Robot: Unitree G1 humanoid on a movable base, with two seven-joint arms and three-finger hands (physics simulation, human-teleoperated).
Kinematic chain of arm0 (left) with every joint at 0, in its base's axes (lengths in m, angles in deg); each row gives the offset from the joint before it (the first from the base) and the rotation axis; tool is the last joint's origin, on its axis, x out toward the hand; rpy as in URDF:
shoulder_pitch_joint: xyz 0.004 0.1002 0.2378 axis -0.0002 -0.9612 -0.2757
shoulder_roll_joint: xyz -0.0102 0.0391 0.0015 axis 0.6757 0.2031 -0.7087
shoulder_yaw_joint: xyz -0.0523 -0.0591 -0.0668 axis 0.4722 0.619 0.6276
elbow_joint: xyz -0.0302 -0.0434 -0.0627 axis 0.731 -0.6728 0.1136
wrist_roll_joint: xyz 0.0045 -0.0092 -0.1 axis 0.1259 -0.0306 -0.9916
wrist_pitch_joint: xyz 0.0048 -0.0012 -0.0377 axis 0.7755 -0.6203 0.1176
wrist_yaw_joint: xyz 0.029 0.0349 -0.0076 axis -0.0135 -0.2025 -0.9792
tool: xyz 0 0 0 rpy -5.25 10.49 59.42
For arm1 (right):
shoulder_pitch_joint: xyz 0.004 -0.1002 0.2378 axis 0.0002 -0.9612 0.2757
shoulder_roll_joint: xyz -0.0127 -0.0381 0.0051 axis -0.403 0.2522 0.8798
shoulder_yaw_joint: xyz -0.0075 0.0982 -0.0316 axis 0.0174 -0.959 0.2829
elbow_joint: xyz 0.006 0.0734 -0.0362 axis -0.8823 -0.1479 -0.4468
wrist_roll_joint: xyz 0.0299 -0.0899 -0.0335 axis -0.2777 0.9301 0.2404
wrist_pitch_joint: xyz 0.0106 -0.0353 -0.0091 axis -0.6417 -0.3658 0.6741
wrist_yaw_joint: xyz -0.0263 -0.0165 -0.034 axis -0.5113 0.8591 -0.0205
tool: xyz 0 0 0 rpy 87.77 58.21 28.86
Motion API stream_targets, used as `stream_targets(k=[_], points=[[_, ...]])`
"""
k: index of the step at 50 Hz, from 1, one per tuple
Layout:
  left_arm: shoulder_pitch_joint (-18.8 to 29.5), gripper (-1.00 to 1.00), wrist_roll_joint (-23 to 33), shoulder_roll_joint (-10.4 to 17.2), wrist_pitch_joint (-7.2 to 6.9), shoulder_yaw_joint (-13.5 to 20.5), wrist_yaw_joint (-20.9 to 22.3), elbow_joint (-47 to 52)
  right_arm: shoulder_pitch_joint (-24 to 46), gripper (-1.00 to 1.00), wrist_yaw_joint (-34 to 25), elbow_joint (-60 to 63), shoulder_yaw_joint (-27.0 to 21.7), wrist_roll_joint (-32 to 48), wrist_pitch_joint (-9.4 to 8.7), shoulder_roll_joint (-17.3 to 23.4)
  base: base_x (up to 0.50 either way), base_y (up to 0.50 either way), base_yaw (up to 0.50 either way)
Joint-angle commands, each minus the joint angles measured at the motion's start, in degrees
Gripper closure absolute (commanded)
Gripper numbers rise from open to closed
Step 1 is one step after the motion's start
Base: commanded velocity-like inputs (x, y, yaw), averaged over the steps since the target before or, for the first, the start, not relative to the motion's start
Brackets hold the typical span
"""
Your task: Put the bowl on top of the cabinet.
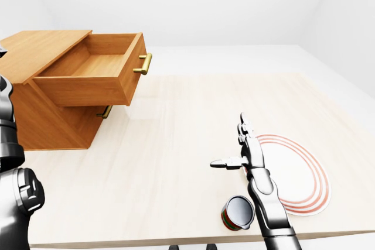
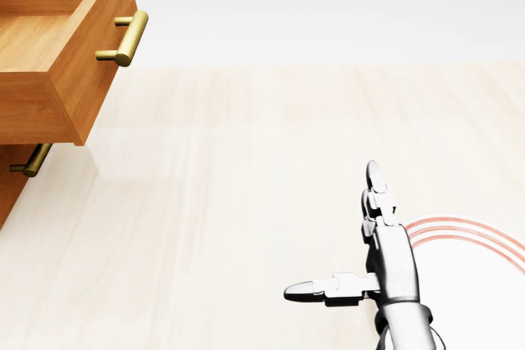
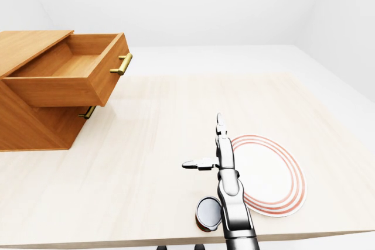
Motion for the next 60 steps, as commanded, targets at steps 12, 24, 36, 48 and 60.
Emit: stream_targets(k=[12, 24, 36, 48, 60], points=[[2.65, 0.92, 8.05, 3.23, -0.01, -3.52, -0.02, -19.13, -0.43, -1.0, -0.06, 1.08, -0.19, -0.18, -0.47, 0.07, 0.0, 0.0, 0.0], [0.75, 0.92, 9.18, 2.44, -0.01, -3.98, -0.02, -22.62, -0.37, -1.0, -0.02, 0.46, -0.25, -0.2, 0.21, 0.08, 0.0, 0.0, 0.0], [-1.01, 0.92, 9.83, -0.18, -0.01, -4.41, -0.02, -24.37, -0.48, -1.0, 0.0, 0.85, -0.26, -0.23, -0.16, 0.08, 0.0, 0.0, 0.0], [-0.71, 0.91, 10.37, -1.79, -0.01, -4.75, -0.02, -24.61, -0.44, -1.0, -0.04, 0.69, -0.35, -0.34, -0.18, 0.11, 0.0, 0.0, 0.0], [-0.61, -1.0, 10.76, -1.87, -0.01, -4.87, -0.02, -24.51, 0.01, -1.0, 0.03, -0.16, -0.45, -0.37, 0.09, 0.13, 0.0, 0.0, 0.0]])
